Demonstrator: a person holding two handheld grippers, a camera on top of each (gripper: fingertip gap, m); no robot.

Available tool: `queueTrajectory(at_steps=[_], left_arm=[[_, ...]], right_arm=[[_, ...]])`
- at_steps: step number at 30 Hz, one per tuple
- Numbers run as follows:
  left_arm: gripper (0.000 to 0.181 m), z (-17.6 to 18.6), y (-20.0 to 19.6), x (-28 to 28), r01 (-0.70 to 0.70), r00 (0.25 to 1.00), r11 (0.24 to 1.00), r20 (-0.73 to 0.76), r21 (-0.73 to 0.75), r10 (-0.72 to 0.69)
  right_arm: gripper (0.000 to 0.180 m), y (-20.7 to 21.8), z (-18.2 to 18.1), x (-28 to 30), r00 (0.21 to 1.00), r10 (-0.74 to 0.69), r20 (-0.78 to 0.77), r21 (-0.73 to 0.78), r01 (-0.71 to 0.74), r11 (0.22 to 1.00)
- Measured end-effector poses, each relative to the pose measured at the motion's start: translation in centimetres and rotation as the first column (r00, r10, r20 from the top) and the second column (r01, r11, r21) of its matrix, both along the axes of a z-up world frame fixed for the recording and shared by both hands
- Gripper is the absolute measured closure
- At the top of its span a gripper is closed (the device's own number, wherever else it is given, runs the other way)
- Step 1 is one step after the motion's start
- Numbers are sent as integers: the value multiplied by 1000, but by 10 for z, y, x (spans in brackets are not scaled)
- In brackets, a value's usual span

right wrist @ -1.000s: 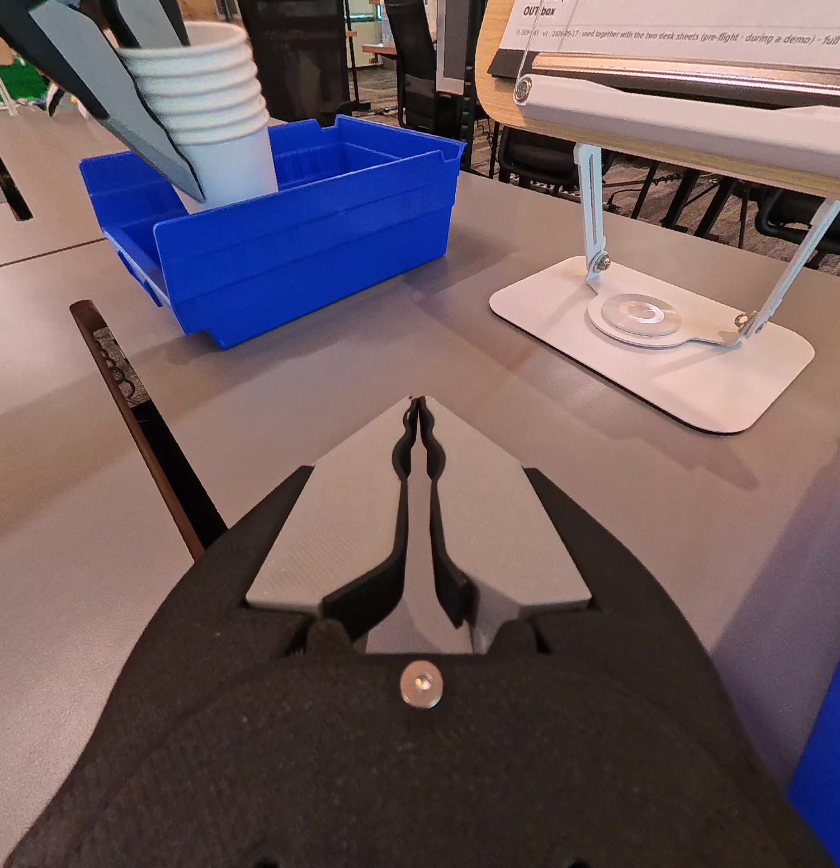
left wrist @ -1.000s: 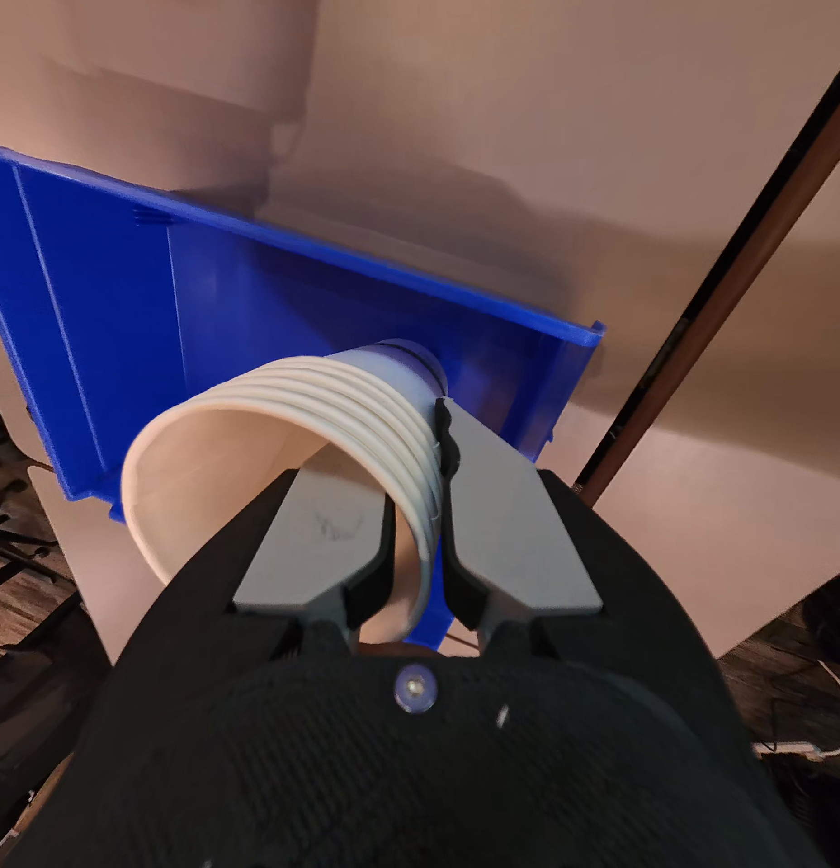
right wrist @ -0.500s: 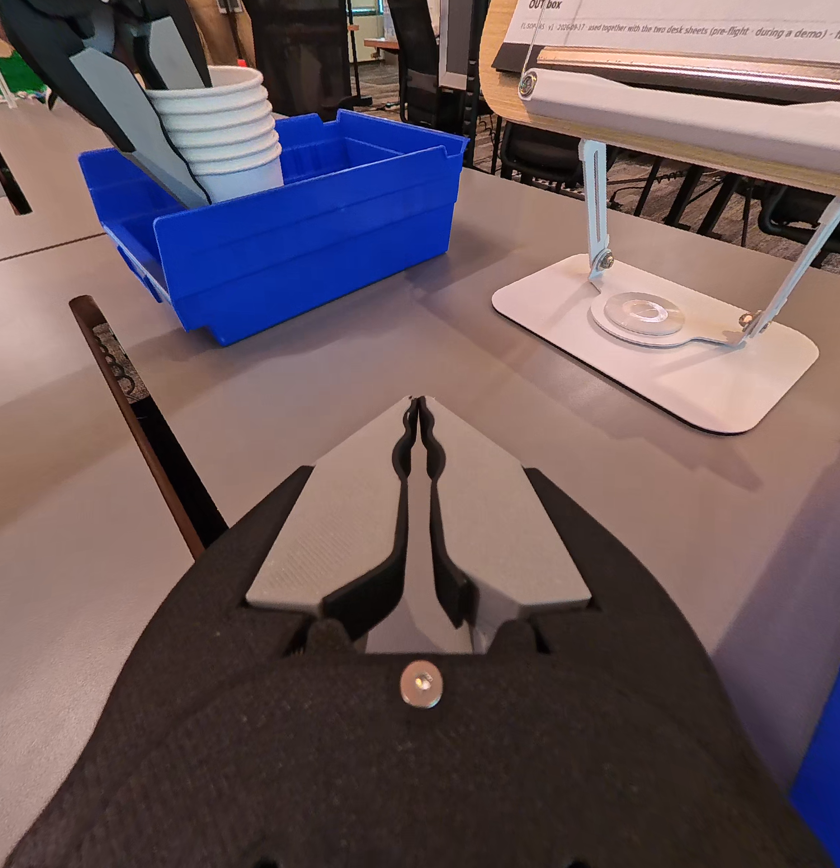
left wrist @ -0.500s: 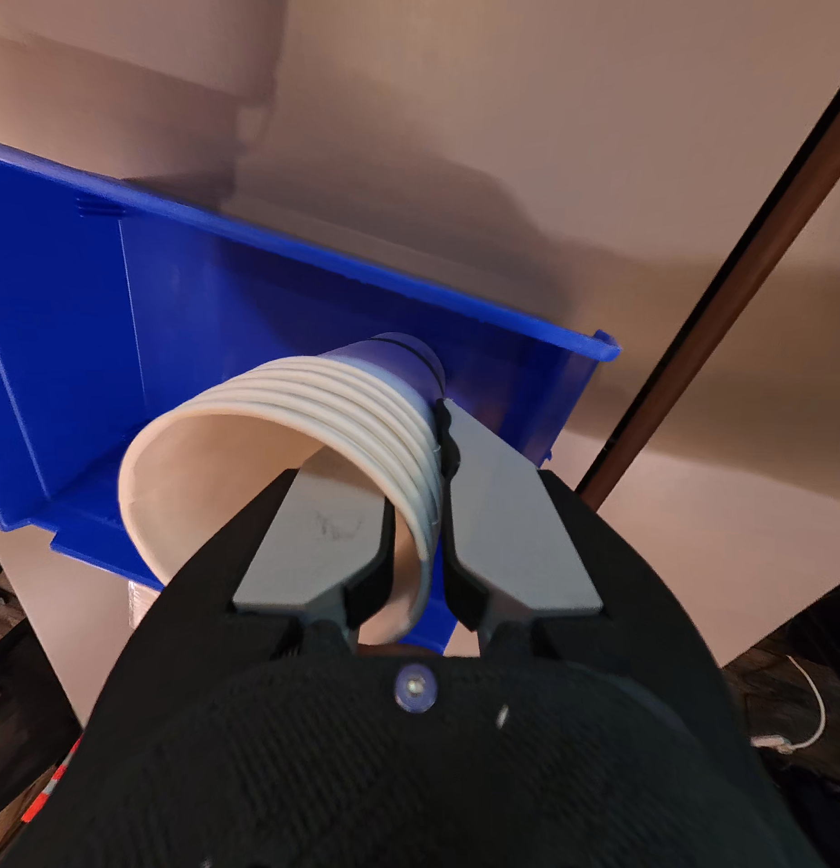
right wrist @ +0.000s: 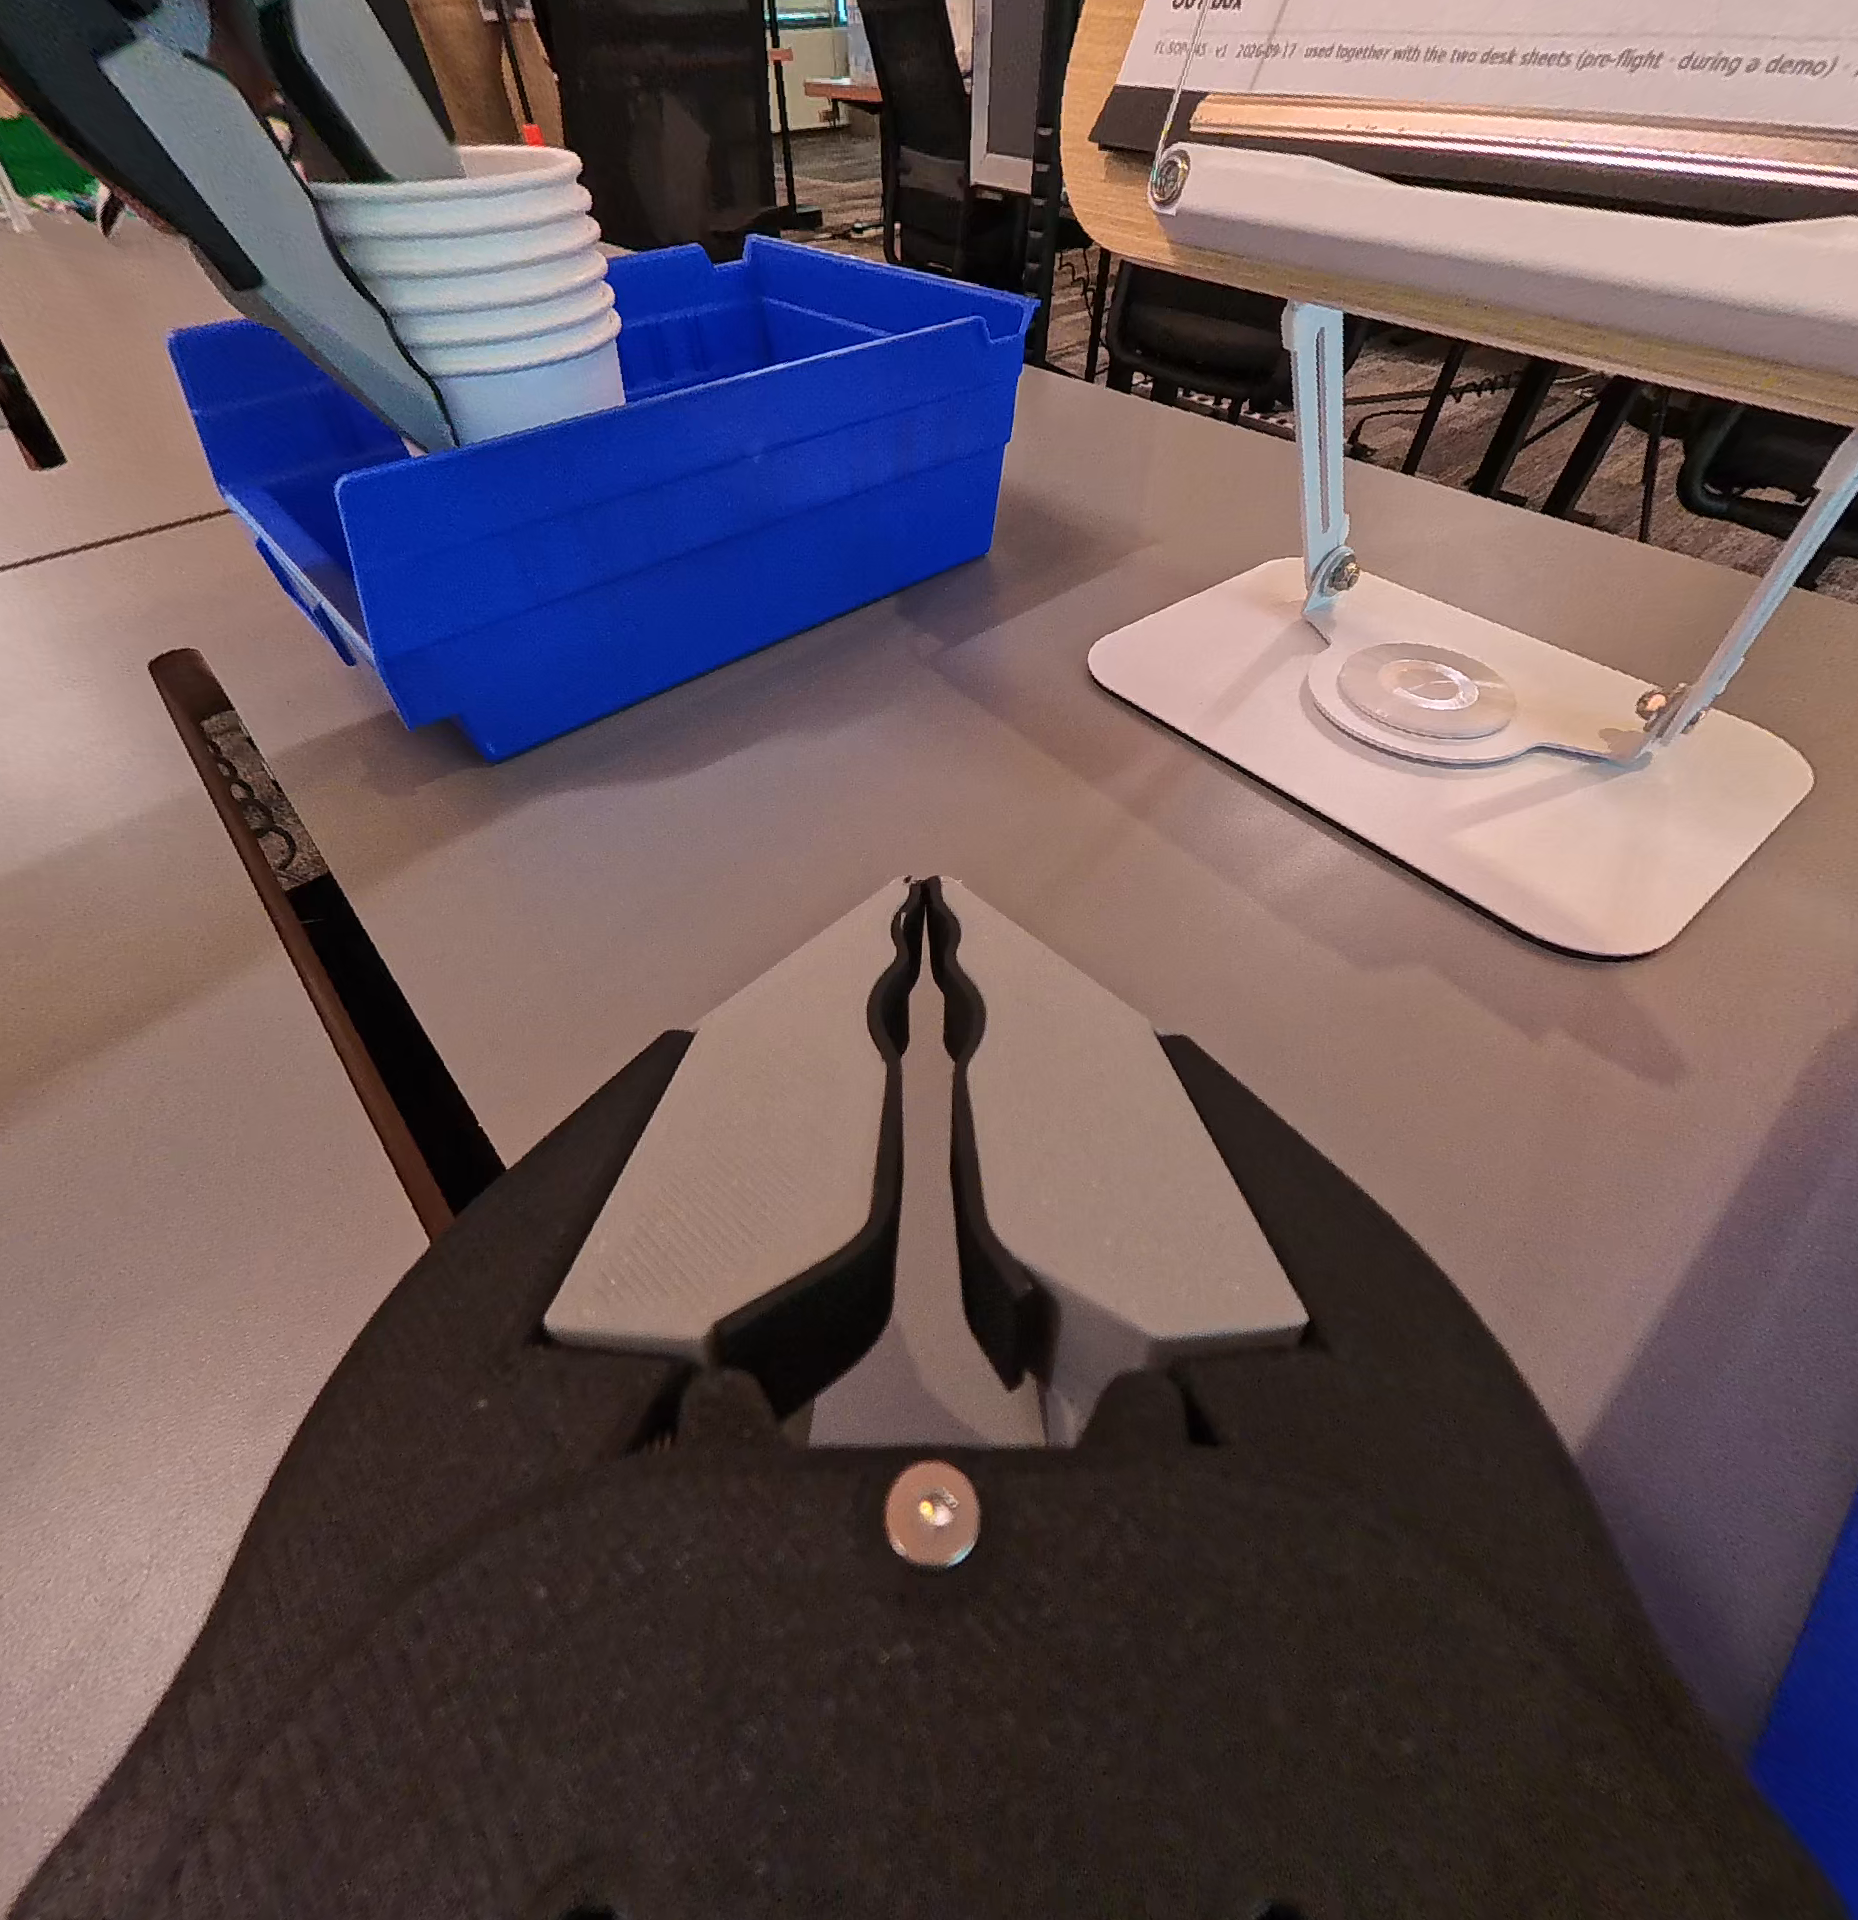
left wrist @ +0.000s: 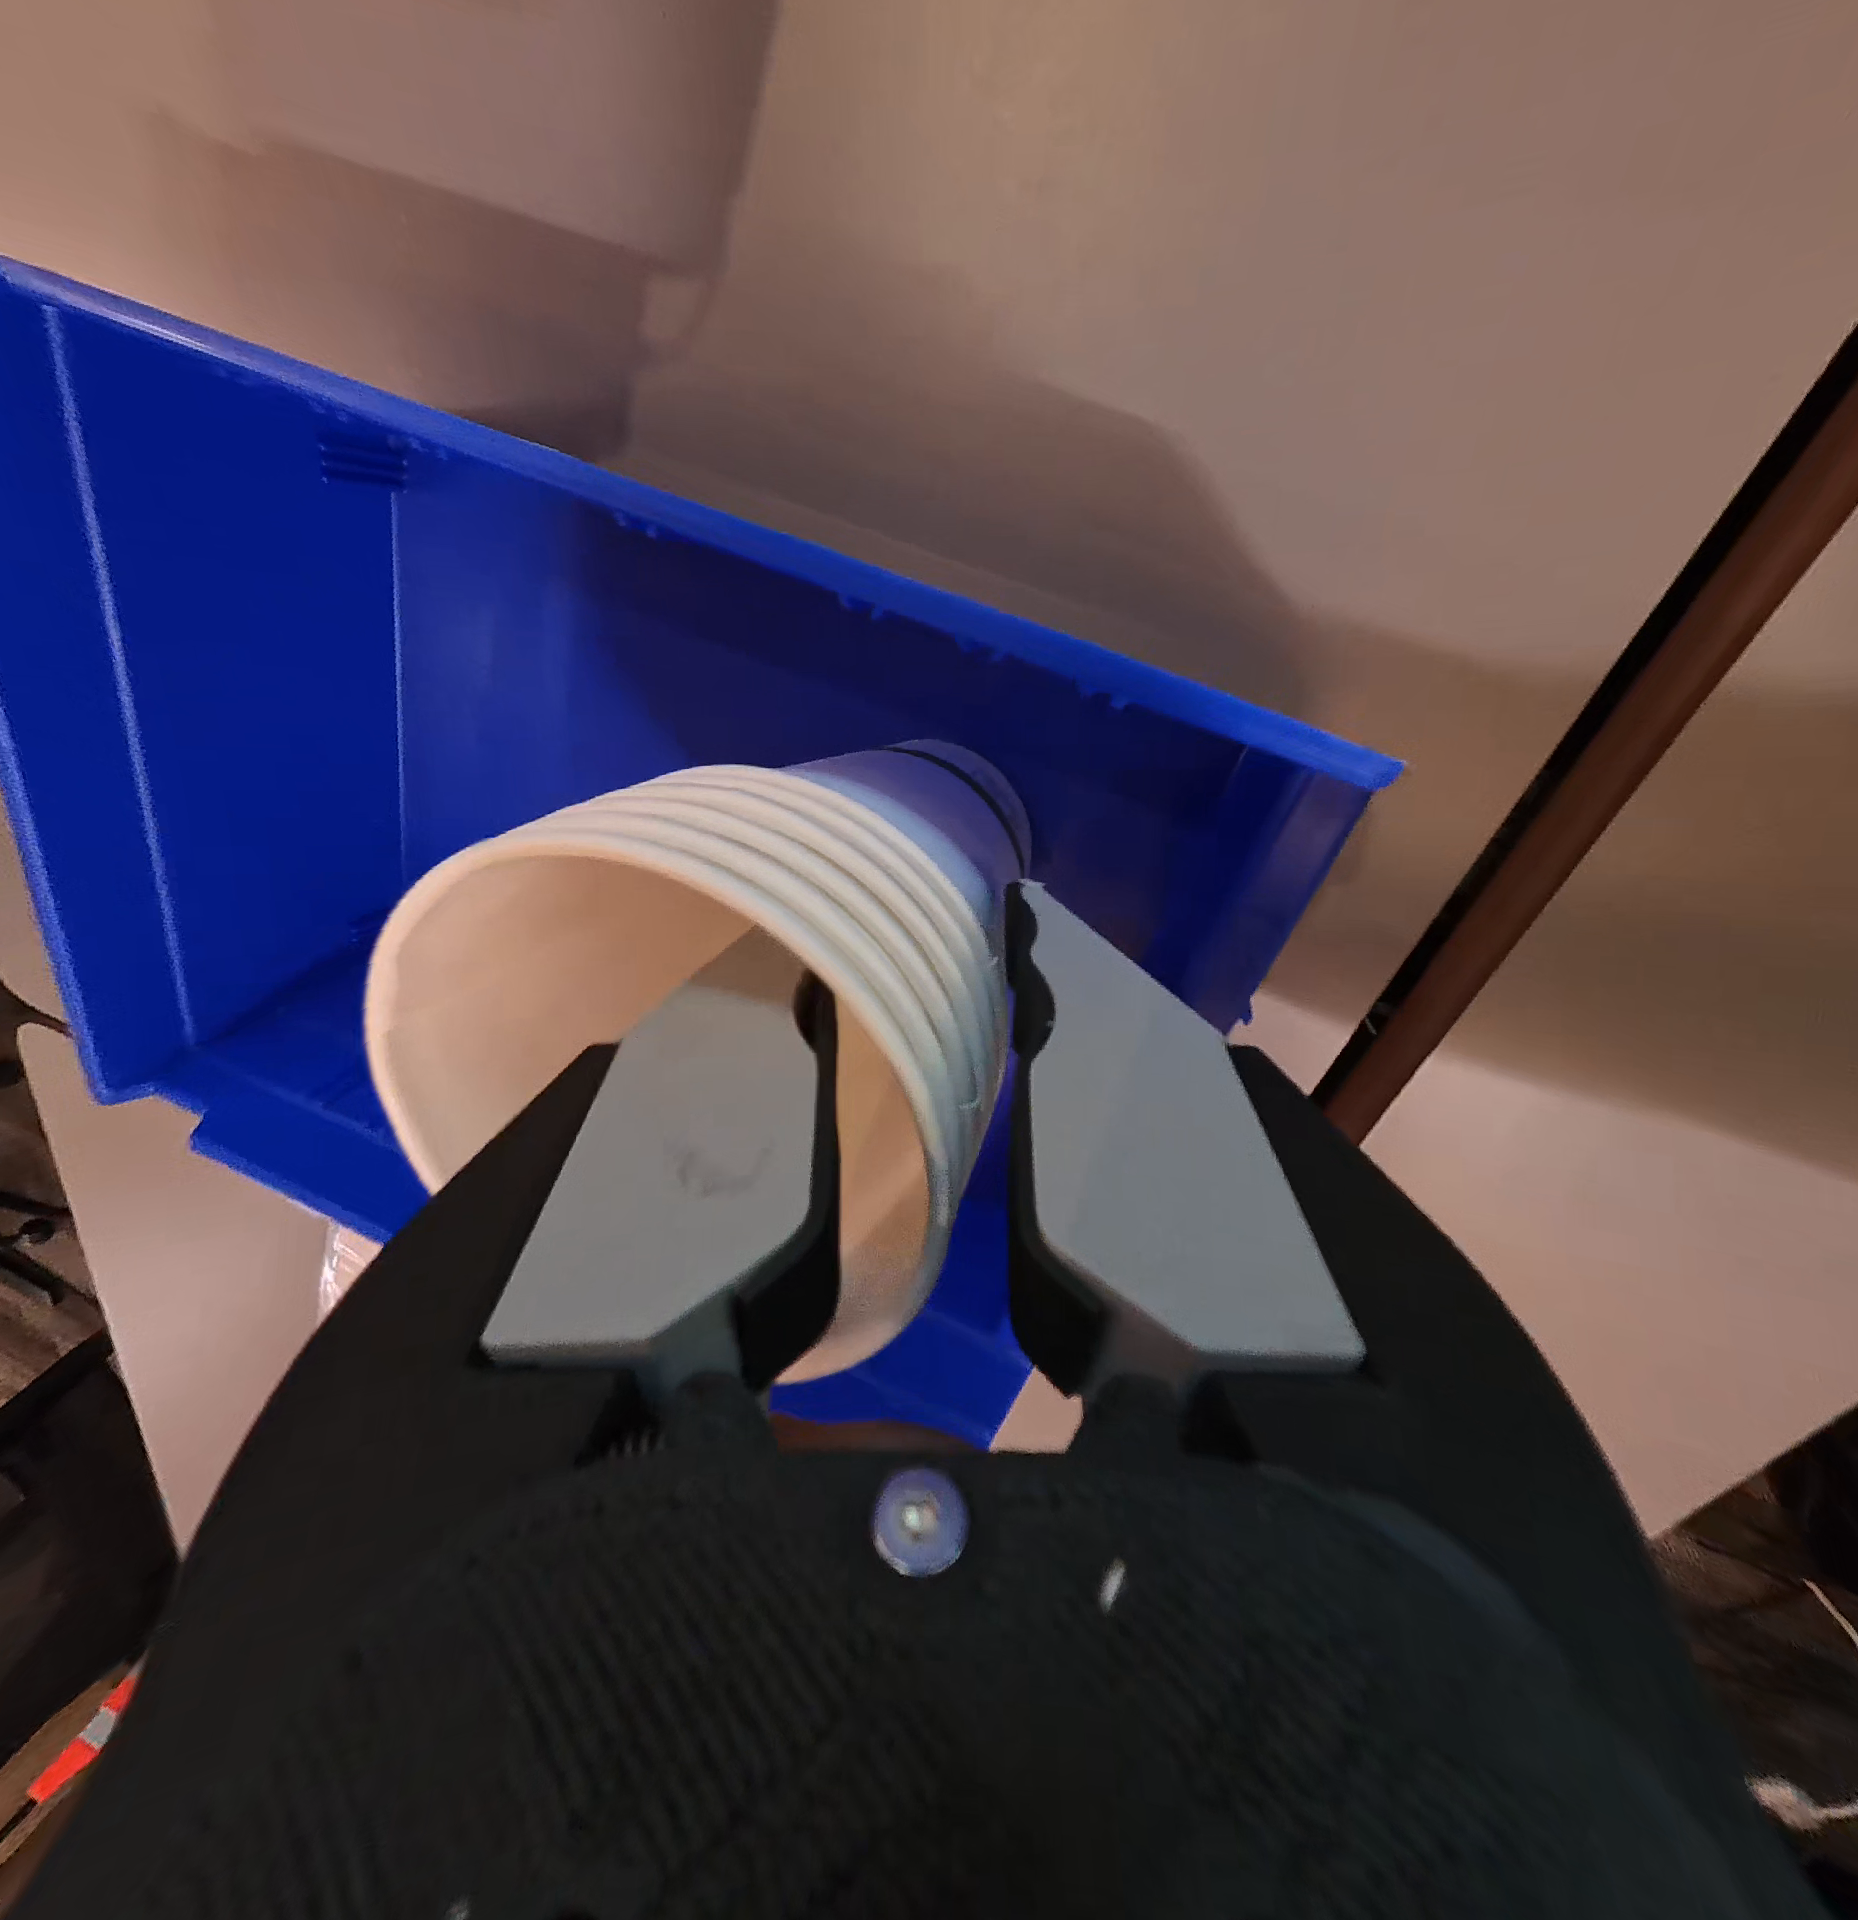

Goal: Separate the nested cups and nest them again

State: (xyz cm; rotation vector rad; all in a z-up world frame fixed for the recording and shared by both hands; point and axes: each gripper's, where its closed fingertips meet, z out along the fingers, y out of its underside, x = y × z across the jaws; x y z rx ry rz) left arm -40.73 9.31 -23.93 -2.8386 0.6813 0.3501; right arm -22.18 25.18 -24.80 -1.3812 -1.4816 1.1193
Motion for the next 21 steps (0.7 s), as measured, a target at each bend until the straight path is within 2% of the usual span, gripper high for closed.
queueTrajectory(at_steps=[1, 5, 7, 9, 11, 15, 17, 21], left_arm=[[147, 4, 1, 0, -2, 1000, 1000, -6, 17, 2], [107, 24, 7, 3, -22, 1000, 989, -16, 144, 24], [99, 37, 11, 12, -15, 1000, 967, 12, 255, 13], [100, 52, 10, 14, -25, 1000, 927, 23, 374, 17], [97, 67, 7, 9, -62, 998, 866, 33, 497, 52], [80, 89, -13, -9, -213, 976, 675, 126, 707, 176], [78, 84, -26, -15, -286, 958, 607, 205, 741, 201], [72, 55, -44, -26, -412, 911, 591, 322, 694, 257]], right_arm=[[180, 0, 0, 0, 1000, -1, -1, -1, 1, 1000], [180, 0, 1, 0, 1000, 0, -4, -2, 0, 1000], [180, 0, 2, 1, 1000, 0, -5, -1, 0, 1000], [180, -1, 2, 1, 1000, 2, -6, -1, -2, 1000], [180, -1, 3, 1, 1000, 2, -8, 0, -2, 1000], [180, -1, 3, 1, 1000, 1, -9, -2, -1, 1000], [180, 0, 3, 1, 1000, 0, -11, -3, 0, 1000], [180, -1, 0, 1, 1000, 1, 0, 1, -1, 1000]])
